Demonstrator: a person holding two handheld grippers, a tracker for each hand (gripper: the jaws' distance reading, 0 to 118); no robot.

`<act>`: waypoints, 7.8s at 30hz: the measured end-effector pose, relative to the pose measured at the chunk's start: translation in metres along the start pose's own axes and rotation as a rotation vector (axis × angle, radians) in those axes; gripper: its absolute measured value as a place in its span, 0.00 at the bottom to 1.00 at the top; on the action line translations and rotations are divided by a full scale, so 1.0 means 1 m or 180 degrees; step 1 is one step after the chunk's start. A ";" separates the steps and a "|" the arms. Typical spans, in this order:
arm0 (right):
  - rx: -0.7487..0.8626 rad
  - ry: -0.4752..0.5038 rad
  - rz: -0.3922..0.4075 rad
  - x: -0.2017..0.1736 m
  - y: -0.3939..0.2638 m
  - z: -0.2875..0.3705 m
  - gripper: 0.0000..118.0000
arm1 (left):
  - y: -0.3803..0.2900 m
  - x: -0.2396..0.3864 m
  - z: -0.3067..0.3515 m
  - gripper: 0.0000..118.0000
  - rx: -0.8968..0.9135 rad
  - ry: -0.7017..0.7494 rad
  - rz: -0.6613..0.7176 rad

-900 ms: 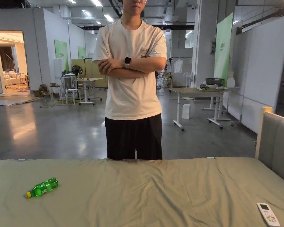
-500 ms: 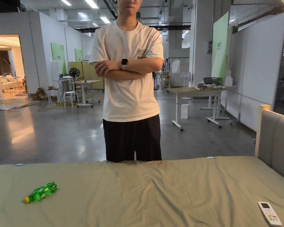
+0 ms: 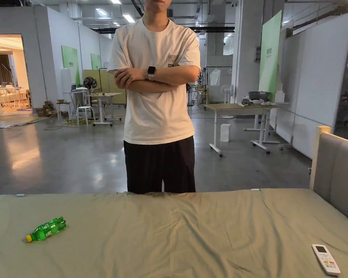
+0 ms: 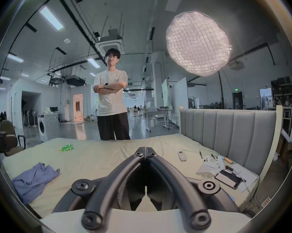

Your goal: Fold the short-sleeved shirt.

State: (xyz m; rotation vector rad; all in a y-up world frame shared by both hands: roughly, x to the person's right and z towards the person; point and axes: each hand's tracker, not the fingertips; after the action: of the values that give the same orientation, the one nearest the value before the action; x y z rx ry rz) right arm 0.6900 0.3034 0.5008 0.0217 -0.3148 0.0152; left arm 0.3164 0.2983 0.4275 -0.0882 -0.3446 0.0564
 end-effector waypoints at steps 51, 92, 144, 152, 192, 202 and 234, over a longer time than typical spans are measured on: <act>-0.1719 0.0468 -0.0043 -0.045 -0.104 -0.010 0.00 | -0.165 -0.292 -0.239 0.39 -0.2747 0.1075 0.0150; -0.1544 -0.0264 -0.0410 0.050 -0.095 0.080 0.00 | -0.188 0.293 -0.239 0.26 -0.2268 -0.2498 -0.0412; -0.1038 0.0593 -0.0195 0.004 -0.048 0.033 0.00 | -0.014 -0.014 0.038 0.00 -0.0790 0.0002 0.0109; -0.1070 0.0559 -0.0183 0.008 -0.049 0.031 0.00 | -0.016 -0.035 0.001 0.00 -0.0979 0.0032 0.0110; -0.1638 0.0156 -0.0307 0.053 -0.082 0.011 0.04 | -0.150 -0.082 -0.368 0.05 -0.4038 0.0175 -0.0407; -0.2799 0.0186 -0.0599 0.159 -0.080 -0.171 0.83 | -0.167 -0.082 -0.392 0.05 -0.4201 0.0185 -0.0717; -0.4112 -0.0164 0.0172 0.103 -0.137 -0.280 0.06 | -0.155 -0.104 -0.380 0.06 -0.4187 0.0031 -0.0584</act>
State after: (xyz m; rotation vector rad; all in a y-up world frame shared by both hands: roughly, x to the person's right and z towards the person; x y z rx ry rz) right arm 0.8769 0.1743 0.2637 -1.2687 -0.3305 -0.1372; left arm 0.3538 0.1073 0.0516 -1.3556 -0.3307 -0.3637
